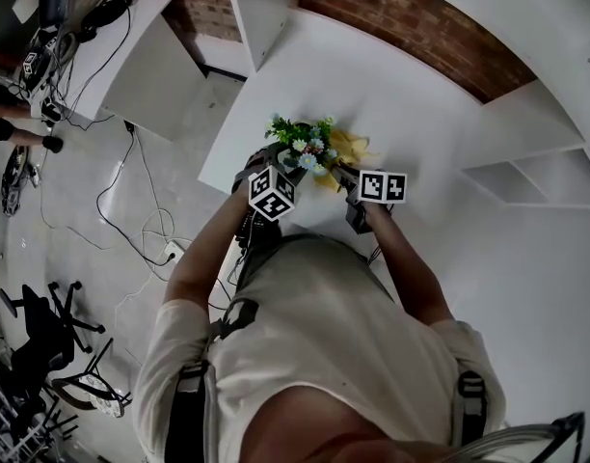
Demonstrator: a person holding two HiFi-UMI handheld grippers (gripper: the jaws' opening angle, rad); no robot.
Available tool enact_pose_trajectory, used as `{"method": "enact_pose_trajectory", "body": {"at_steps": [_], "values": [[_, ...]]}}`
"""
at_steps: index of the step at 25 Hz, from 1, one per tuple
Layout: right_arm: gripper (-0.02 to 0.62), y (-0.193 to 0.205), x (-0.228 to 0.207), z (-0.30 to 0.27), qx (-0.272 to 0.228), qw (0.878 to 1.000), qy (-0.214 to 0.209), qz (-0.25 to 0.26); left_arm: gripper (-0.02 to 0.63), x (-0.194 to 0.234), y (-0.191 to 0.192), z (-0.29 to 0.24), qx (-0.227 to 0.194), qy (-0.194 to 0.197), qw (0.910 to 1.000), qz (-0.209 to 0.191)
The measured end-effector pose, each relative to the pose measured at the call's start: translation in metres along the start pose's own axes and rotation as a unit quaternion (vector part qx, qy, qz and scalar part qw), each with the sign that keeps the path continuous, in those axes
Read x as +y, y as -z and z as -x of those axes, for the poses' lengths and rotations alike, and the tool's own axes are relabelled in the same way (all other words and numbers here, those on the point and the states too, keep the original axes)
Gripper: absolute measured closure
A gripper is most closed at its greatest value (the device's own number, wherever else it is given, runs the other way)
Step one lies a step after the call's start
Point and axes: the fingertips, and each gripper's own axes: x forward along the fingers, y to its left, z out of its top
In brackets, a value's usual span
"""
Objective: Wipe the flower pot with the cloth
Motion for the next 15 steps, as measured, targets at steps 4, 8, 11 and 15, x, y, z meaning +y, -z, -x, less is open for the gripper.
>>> {"method": "enact_pose_trajectory", "body": {"at_steps": [4,8,11,15], "values": [[0.54,0.008,-0.001,-0.002,0.003,1.0,0.015,-0.005,0.356,-0.016,-0.005,0.005,-0.002,0.006,0.9999,0.016],[0.538,0.024,-0.007,0.001,0.011,1.0,0.029,-0.007,0.356,-0.035,-0.007,0.013,-0.009,0.023,0.9986,0.046],[0.54,0.036,-0.016,0.013,0.01,0.998,0.051,-0.018,0.354,-0.033,-0.001,0.035,-0.021,0.016,0.9975,0.065],[0.541,0.032,-0.018,0.035,-0.024,0.997,0.056,-0.045,0.353,-0.011,0.031,0.055,0.006,-0.005,0.996,0.089]]}}
